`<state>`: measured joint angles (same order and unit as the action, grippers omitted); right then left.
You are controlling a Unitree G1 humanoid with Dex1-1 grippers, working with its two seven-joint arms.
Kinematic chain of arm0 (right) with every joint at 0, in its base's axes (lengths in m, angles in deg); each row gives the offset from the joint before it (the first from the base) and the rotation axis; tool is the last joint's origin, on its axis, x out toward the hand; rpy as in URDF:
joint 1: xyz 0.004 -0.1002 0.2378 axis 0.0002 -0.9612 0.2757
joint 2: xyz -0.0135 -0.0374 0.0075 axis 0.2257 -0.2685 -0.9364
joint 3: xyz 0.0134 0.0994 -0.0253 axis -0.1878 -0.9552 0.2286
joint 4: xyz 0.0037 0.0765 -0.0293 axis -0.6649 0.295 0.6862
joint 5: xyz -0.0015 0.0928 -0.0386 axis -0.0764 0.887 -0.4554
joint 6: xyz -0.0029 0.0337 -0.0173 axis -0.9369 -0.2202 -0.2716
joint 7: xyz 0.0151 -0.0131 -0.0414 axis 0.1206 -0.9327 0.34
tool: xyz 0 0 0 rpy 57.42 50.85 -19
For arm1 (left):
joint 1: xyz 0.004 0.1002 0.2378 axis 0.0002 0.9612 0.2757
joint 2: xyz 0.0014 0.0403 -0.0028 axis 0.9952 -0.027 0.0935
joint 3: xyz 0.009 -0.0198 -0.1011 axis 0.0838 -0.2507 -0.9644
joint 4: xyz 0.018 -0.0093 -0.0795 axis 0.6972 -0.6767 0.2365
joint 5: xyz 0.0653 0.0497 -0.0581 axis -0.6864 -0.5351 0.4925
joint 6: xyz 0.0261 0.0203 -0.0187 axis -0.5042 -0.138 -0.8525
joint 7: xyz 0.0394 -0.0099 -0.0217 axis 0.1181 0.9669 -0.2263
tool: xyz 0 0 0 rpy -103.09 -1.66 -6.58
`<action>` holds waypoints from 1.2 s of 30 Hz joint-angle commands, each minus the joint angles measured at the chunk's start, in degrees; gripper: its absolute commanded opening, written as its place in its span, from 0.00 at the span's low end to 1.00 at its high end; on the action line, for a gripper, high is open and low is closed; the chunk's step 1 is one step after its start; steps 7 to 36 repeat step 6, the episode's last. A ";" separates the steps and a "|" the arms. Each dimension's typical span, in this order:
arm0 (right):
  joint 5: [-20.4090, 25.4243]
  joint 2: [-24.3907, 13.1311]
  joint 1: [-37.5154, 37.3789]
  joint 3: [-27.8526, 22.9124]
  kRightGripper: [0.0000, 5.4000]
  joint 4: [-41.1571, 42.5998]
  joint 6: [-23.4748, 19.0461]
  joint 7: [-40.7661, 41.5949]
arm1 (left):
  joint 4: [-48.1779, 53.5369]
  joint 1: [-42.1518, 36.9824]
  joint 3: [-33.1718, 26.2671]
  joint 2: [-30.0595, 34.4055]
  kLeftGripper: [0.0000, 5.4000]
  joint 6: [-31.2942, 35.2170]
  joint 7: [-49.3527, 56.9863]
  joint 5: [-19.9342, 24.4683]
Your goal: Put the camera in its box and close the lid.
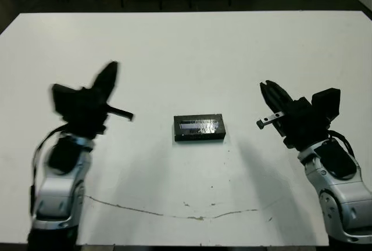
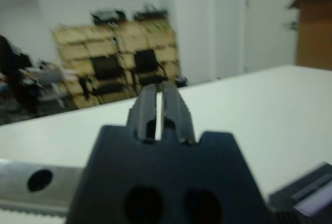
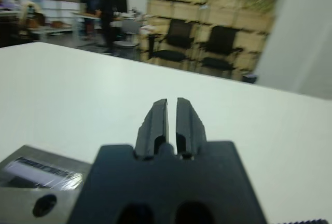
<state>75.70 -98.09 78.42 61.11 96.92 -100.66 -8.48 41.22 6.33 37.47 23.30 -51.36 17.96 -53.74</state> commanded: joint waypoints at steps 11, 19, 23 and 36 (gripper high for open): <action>-3.85 3.61 -1.95 1.95 0.00 -3.62 5.03 -2.57 | -6.82 3.05 0.48 -3.92 0.00 -5.33 4.29 -1.22; -3.85 3.61 -1.95 1.95 0.00 -3.62 5.03 -2.57 | -6.82 3.05 0.48 -3.92 0.00 -5.33 4.29 -1.22; -3.85 3.61 -1.95 1.95 0.00 -3.62 5.03 -2.57 | -6.82 3.05 0.48 -3.92 0.00 -5.33 4.29 -1.22; -3.85 3.61 -1.95 1.95 0.00 -3.62 5.03 -2.57 | -6.82 3.05 0.48 -3.92 0.00 -5.33 4.29 -1.22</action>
